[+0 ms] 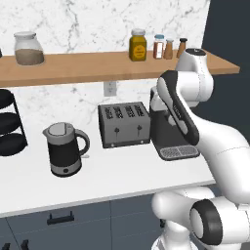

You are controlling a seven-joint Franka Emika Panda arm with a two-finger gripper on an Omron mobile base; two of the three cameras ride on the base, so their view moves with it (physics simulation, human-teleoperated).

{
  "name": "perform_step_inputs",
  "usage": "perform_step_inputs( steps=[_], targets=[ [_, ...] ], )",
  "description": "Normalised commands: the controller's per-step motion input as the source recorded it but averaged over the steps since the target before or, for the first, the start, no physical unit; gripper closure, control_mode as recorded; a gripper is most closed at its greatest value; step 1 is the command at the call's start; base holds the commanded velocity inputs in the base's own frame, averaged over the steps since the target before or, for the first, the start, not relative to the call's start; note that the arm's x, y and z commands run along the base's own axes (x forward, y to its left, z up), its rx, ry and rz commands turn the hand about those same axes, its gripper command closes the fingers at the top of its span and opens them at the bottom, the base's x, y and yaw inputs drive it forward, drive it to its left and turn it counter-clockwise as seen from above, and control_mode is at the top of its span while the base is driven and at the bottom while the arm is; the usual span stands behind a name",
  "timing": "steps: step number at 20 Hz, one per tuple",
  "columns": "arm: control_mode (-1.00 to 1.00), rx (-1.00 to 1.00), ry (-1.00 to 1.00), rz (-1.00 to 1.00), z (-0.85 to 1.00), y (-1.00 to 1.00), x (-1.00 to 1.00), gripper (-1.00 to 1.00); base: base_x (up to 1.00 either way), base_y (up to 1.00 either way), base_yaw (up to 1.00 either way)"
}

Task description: Navigate to the stove.

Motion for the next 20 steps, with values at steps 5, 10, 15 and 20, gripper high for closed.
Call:
perform_step_inputs(
  steps=[5, 10, 15, 20],
  targets=[
    [1.00, 0.00, 0.00, 0.00, 0.00, 0.00, 0.00, -1.00, -0.14, 0.00, 0.00],
    [1.00, 0.00, 0.00, 0.00, 0.00, 0.00, 0.00, -1.00, -0.61, 0.00, 0.00],
    [1.00, 0.00, 0.00, 0.00, 0.00, 0.00, 0.00, -1.00, -0.10, 0.06, 0.01],
    [1.00, 0.00, 0.00, 0.00, 0.00, 0.00, 0.00, -1.00, -0.24, 0.95, 0.00]
  ],
)
